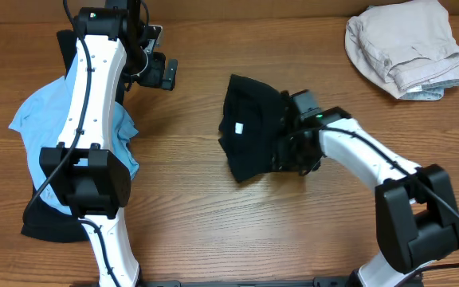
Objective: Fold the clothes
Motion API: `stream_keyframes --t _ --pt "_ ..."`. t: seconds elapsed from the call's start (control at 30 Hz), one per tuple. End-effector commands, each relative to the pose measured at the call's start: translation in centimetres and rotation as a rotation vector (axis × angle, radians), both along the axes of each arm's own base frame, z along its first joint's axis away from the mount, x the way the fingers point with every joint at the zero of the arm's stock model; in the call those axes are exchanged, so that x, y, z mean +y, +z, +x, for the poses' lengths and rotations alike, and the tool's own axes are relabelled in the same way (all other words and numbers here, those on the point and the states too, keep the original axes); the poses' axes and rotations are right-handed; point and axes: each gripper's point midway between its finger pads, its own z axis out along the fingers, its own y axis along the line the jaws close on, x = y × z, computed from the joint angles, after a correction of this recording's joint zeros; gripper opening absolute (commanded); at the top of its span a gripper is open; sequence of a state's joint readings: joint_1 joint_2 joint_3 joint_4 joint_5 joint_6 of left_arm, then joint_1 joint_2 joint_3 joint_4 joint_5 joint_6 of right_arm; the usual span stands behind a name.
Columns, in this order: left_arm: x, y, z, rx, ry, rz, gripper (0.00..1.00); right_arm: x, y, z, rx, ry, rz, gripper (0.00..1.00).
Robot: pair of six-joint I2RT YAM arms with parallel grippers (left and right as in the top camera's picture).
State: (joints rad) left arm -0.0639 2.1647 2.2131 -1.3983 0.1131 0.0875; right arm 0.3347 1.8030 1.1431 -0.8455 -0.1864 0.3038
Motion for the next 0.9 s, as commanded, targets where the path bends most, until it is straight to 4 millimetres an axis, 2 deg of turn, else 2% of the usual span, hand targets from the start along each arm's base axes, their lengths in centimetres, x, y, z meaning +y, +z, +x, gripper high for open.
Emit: stream_keyframes --t 0.0,0.13,0.27,0.4,0.47,0.5,0.6,0.7,0.77,0.87 --pt "-0.3 0.2 0.3 -0.009 -0.011 -0.018 1.0 -2.1 -0.9 1.6 -0.048 -0.004 -0.064 0.66" --pt "-0.3 0.2 0.2 -0.005 -0.011 -0.018 1.0 -4.6 -2.9 3.5 -0.079 -0.056 -0.149 0.65" --pt "-0.3 0.2 0.2 -0.005 -0.011 -0.017 1.0 -8.6 -4.4 5.7 -0.113 -0.158 -0.218 0.66" --pt "-0.3 0.2 0.2 -0.007 -0.011 -0.017 1.0 -13.3 -3.1 8.7 -0.176 -0.329 -0.193 0.7" --pt "-0.3 0.2 0.3 -0.012 -0.012 -0.019 1.0 -15.0 -1.7 10.5 -0.214 -0.389 -0.129 0.7" --pt "-0.5 0.3 0.5 -0.019 -0.015 -0.033 1.0 -15.9 0.5 12.4 -0.246 -0.421 -0.028 0.73" --pt "-1.0 0.4 0.6 -0.024 -0.022 -0.06 1.0 -15.8 4.7 14.2 -0.264 -0.437 0.128 0.73" --pt "-1.1 0.4 0.6 -0.024 -0.022 -0.063 1.0 -14.9 9.4 14.7 -0.273 -0.401 0.188 0.74" --pt "-1.0 0.4 0.6 -0.024 -0.022 -0.062 1.0 -12.6 12.8 14.4 -0.316 -0.273 0.176 0.74" --pt "-1.0 0.4 0.6 -0.024 -0.021 -0.062 1.0 -9.7 14.0 13.3 -0.342 -0.117 0.122 0.75"
